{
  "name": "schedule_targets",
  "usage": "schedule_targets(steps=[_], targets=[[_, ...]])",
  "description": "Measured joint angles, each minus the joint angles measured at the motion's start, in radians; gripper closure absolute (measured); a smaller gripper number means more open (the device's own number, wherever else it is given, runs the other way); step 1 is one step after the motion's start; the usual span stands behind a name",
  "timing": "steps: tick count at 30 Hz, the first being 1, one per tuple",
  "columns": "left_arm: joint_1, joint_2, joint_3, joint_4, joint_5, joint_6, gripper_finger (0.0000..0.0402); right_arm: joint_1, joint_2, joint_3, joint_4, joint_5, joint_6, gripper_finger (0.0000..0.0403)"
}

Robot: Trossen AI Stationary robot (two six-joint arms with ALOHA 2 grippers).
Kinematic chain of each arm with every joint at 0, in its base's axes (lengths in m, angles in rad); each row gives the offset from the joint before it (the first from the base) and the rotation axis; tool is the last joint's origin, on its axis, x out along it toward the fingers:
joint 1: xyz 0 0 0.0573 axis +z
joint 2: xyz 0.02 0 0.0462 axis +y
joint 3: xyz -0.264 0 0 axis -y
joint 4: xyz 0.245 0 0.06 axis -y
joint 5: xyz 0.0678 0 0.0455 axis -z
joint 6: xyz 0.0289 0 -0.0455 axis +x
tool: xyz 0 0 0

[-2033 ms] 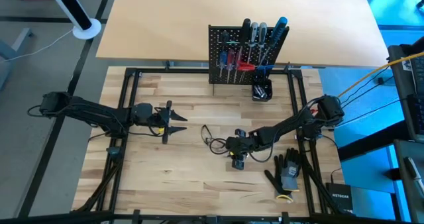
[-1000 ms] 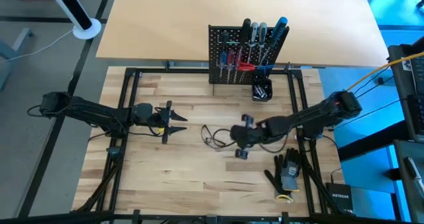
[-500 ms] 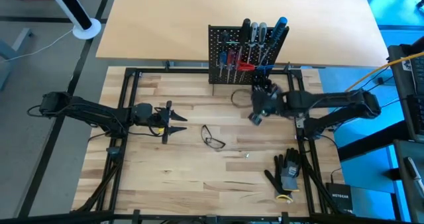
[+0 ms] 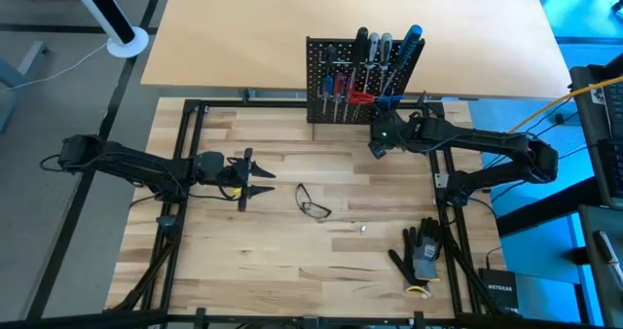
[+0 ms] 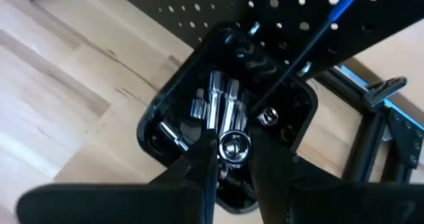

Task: Hang tools onto peg board
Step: Put the silver socket in the black bin on the peg board

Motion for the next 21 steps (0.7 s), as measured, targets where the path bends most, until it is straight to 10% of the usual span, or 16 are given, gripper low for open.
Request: schedule_targets(steps=[13,21], targets=[[0.000,0.000,0.000,0.003,0.000,-0.002,0.0243,0.000,0.000,-0.002,0.037,0.017,-0.012,0.0257],[0.000,0.000,0.000,0.003,0.000,-0.002,0.0243,0.125,0.000,0.054,0.051,-0.318,0.010,0.0238]])
